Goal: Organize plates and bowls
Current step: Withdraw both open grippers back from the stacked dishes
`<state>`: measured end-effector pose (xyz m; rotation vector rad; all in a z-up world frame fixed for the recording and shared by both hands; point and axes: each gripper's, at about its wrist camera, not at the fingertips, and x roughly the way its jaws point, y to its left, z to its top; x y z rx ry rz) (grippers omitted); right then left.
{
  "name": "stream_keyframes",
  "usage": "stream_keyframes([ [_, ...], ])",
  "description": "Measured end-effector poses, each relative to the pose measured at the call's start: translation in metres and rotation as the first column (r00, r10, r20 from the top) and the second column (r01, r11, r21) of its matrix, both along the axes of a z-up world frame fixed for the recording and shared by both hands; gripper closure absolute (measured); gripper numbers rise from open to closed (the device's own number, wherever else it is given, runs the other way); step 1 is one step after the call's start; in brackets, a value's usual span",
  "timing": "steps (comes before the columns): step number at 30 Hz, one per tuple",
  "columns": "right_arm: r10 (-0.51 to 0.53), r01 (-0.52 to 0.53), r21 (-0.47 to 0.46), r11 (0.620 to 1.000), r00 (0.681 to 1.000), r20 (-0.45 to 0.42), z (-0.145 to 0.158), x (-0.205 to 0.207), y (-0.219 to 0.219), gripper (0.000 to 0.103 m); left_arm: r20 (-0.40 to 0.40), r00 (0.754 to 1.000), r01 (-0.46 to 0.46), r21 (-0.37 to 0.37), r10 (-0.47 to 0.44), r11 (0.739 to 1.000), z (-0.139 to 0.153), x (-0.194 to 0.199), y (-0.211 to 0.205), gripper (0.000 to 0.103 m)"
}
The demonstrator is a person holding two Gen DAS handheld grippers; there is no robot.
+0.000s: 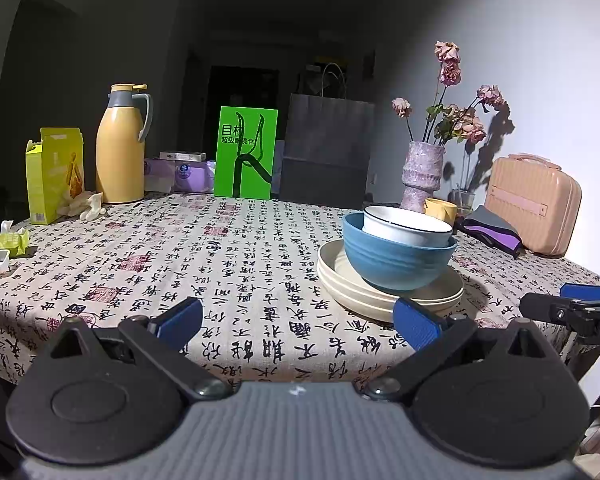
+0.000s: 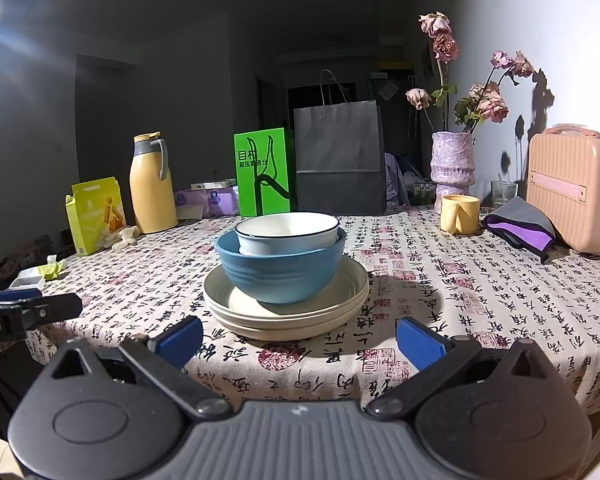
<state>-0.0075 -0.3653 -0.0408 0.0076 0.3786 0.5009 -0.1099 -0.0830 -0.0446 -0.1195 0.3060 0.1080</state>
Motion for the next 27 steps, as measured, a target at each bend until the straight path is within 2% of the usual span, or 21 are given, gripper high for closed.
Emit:
stream_keyframes([
  [27, 0.006, -0.006, -0.001, 1.000, 1.000, 0.001, -0.0001, -0.0012, 0.0014, 0.000, -0.011, 1.000, 0.020, 0.024, -0.020, 1.000, -0.0040, 0.0009, -0.0038, 0.000],
])
